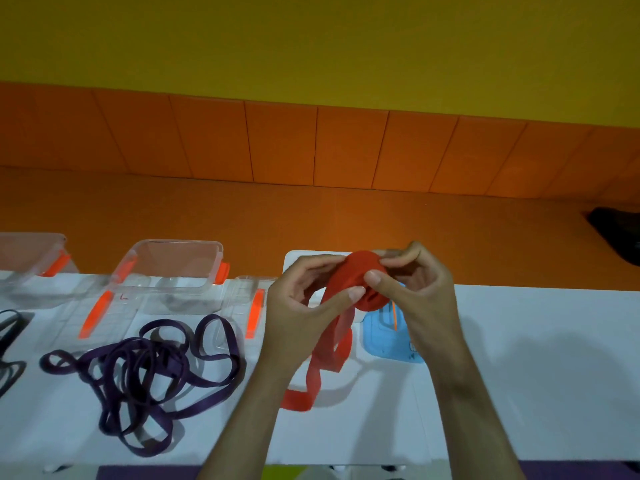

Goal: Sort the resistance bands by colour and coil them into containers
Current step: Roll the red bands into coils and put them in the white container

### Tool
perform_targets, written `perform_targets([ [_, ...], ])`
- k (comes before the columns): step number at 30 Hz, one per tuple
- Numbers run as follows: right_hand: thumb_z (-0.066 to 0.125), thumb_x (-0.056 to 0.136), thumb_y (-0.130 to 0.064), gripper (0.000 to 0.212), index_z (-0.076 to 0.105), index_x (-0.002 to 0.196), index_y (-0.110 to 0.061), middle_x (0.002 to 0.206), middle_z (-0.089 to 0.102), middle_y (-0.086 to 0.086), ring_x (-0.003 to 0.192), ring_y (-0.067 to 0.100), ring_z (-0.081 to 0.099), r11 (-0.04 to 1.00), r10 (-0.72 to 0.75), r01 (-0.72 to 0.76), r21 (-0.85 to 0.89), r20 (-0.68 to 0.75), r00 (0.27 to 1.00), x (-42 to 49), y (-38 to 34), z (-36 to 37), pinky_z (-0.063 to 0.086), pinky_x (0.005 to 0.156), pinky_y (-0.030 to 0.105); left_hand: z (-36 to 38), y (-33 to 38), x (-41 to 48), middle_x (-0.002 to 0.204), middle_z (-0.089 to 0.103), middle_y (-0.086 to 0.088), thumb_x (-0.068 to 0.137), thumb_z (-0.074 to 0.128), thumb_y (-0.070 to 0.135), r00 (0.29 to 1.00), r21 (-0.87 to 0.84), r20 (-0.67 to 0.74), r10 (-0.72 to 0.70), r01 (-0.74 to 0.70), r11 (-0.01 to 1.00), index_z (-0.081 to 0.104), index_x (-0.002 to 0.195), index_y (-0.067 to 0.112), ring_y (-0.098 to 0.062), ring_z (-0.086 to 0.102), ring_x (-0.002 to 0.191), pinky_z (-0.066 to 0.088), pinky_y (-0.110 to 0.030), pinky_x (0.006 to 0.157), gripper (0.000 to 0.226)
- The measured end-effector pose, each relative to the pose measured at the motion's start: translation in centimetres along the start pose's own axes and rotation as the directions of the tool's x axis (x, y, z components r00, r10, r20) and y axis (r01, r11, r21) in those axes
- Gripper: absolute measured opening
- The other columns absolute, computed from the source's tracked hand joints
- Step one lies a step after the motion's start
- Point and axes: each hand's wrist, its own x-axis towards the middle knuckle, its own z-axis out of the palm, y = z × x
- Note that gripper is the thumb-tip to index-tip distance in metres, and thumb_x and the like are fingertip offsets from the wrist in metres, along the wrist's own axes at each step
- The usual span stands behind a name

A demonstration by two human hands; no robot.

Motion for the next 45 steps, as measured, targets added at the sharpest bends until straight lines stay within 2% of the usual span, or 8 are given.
perform_targets([
  [7, 0.083, 0.087, -0.045, 0.028, 0.076, 0.109, -0.028, 0.11, 0.078, -0.004, 0.106, 0.016, 0.076, 0.999, -0.032, 0.032, -0.003, -0.082, 0.996, -1.2, -0.1, 1.3, 0.06, 0.081, 0.022, 0.3, -0.1, -0.8, 0.12, 0.077, 0.01, 0.079, 0.087, 0.036, 0.999, 0.035, -0.018, -0.033, 0.034, 0.999, 0.073, 0.122, 0.039, -0.018, 0.073, 0.116, 0.06, -0.022, 0.09, 0.045],
  [12, 0.091, 0.075, -0.03, 0.026, 0.071, 0.091, -0.027, 0.109, 0.077, 0.006, 0.11, 0.026, 0.073, 0.999, 0.006, -0.007, -0.046, -0.014, 1.0, -1.1, -0.3, 0.1, 0.06, 0.086, 0.031, -0.5, 0.1, -1.0, 0.122, 0.076, 0.016, 0.086, 0.086, 0.03, 0.997, 0.09, 0.056, -0.05, 0.045, 0.995, 0.07, 0.129, 0.042, -0.012, 0.072, 0.118, 0.059, -0.021, 0.094, 0.047],
  [21, 0.089, 0.081, -0.034, 0.023, 0.075, 0.098, -0.027, 0.118, 0.075, 0.002, 0.117, 0.029, 0.071, 0.998, 0.022, -0.021, 0.052, -0.032, 0.999, -1.9, -0.3, 0.7, 0.061, 0.091, 0.04, -0.9, 0.6, -0.5, 0.119, 0.078, 0.011, 0.076, 0.095, 0.02, 0.996, 0.041, 0.05, -0.07, 0.068, 0.997, 0.074, 0.12, 0.037, -0.012, 0.074, 0.114, 0.058, -0.018, 0.09, 0.052],
  [25, 0.089, 0.076, -0.02, 0.026, 0.066, 0.084, -0.028, 0.11, 0.078, 0.006, 0.107, 0.022, 0.074, 0.998, -0.051, 0.051, 0.021, -0.009, 0.999, -1.8, -0.9, -0.1, 0.061, 0.082, 0.029, -0.6, 1.1, -0.4, 0.112, 0.078, 0.008, 0.071, 0.096, 0.023, 0.998, 0.045, 0.058, 0.0, -0.003, 0.999, 0.073, 0.109, 0.039, -0.016, 0.075, 0.111, 0.059, -0.022, 0.089, 0.047],
  [30, 0.089, 0.082, -0.04, 0.028, 0.075, 0.103, -0.028, 0.107, 0.075, 0.0, 0.106, 0.024, 0.073, 0.997, -0.078, 0.08, 0.008, -0.121, 0.99, -1.9, -1.2, 0.2, 0.062, 0.085, 0.035, 0.0, 0.9, -0.6, 0.123, 0.073, 0.014, 0.077, 0.094, 0.032, 0.994, 0.047, 0.1, -0.037, 0.033, 0.998, 0.074, 0.116, 0.052, -0.012, 0.07, 0.12, 0.059, -0.021, 0.089, 0.048],
  [33, 0.087, 0.083, -0.05, 0.034, 0.074, 0.103, -0.027, 0.115, 0.074, 0.006, 0.112, 0.03, 0.072, 0.998, -0.007, 0.014, 0.063, -0.112, 0.994, -2.1, -0.9, 0.4, 0.062, 0.085, 0.038, -0.4, 1.0, -0.5, 0.122, 0.075, 0.017, 0.078, 0.09, 0.039, 0.992, 0.053, 0.109, -0.064, 0.059, 0.997, 0.073, 0.12, 0.055, -0.008, 0.072, 0.114, 0.059, -0.017, 0.084, 0.048],
  [37, 0.093, 0.078, -0.035, 0.035, 0.062, 0.089, -0.025, 0.116, 0.077, 0.008, 0.111, 0.029, 0.073, 1.0, -0.011, 0.011, 0.014, -0.033, 0.999, -1.8, -1.0, -0.2, 0.062, 0.083, 0.033, -0.8, 1.1, -0.6, 0.115, 0.077, 0.013, 0.076, 0.092, 0.038, 0.996, 0.061, 0.055, -0.069, 0.065, 0.996, 0.074, 0.114, 0.048, -0.011, 0.076, 0.105, 0.062, -0.019, 0.067, 0.044],
  [45, 0.086, 0.086, -0.039, 0.034, 0.07, 0.114, -0.026, 0.12, 0.073, 0.003, 0.116, 0.028, 0.071, 0.998, 0.014, -0.012, 0.062, -0.028, 1.0, -1.7, -0.4, 1.2, 0.06, 0.091, 0.035, -0.5, 0.8, -0.1, 0.116, 0.077, 0.002, 0.083, 0.09, 0.021, 1.0, 0.037, -0.015, -0.024, 0.024, 0.999, 0.08, 0.11, 0.034, -0.024, 0.073, 0.115, 0.061, -0.033, 0.094, 0.031],
])
